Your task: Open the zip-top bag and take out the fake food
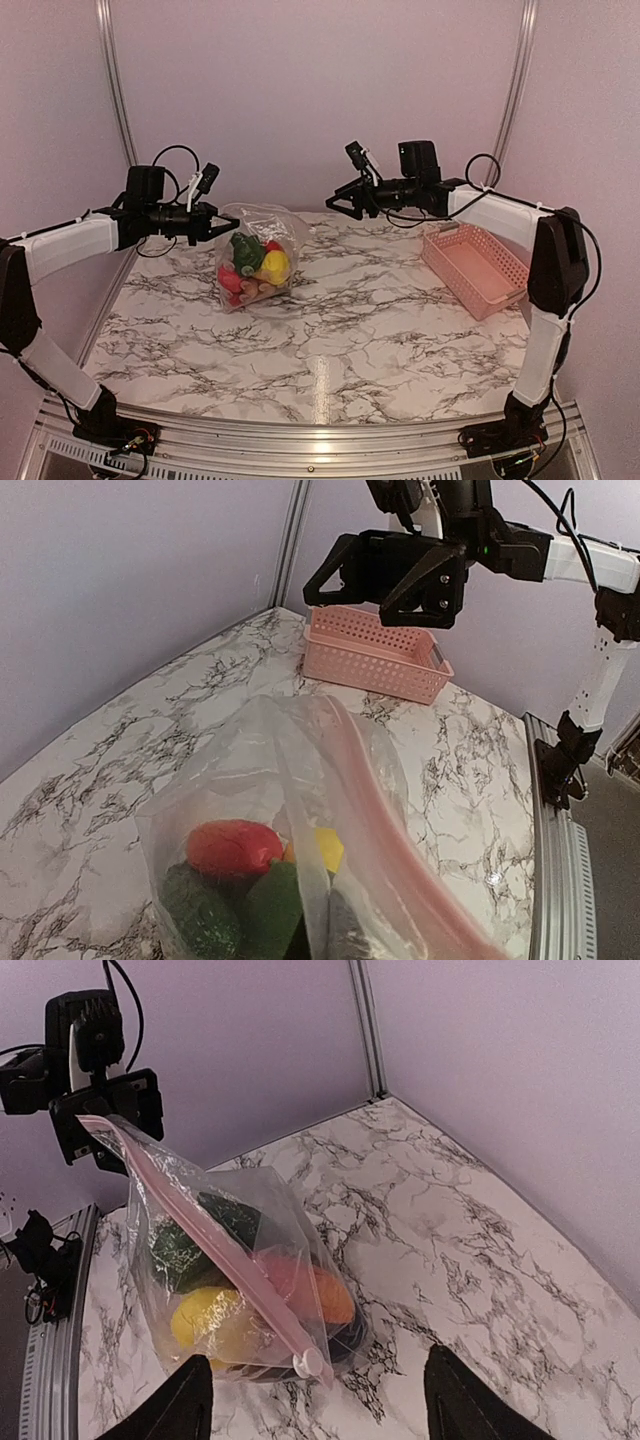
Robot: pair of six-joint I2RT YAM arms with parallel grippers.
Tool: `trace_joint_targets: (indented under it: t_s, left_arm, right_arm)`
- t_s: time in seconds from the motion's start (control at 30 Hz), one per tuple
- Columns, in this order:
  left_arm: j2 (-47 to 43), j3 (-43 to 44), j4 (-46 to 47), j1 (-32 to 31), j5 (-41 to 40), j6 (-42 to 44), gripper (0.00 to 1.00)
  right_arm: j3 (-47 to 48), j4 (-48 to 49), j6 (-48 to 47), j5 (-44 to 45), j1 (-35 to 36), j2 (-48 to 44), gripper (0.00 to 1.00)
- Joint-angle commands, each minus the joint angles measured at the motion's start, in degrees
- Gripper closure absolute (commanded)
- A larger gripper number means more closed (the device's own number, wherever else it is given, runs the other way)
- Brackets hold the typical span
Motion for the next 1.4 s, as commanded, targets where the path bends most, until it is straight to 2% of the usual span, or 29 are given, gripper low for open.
trace_joint_targets:
  t_s: [0.0,0.27,0.73,1.1,1.37]
  left_arm:
    - [-1.60,1.23,-4.30,0.14,2.31,3.81,1.00]
    - [-2.18,0.62,-5.09,0.19,2.57,4.62,1.00]
    - [-2.77,0.07,-5.04,0.15,2.55,4.64,1.00]
    - [-2.55,0.06,-4.94,0.19,2.95,4.71,1.00]
    - [-2.40,0.15,-4.79,0.17,2.76,4.71,1.00]
  right_arm:
    - [2.69,-2.05,-4.07,-3.27,1.09,1.07,0.33]
    - [8.30,-2.24,-5.40,-5.12,4.02,5.78,0.45]
    - [7.89,-2.01,-7.02,-5.19,6.35,9.07,0.55]
    - [7.37,-1.47,-7.47,-4.34,6.99,10.79,0.53]
    - [8.23,-2.27,-8.65,-1.47,7.59,11.67,0.65]
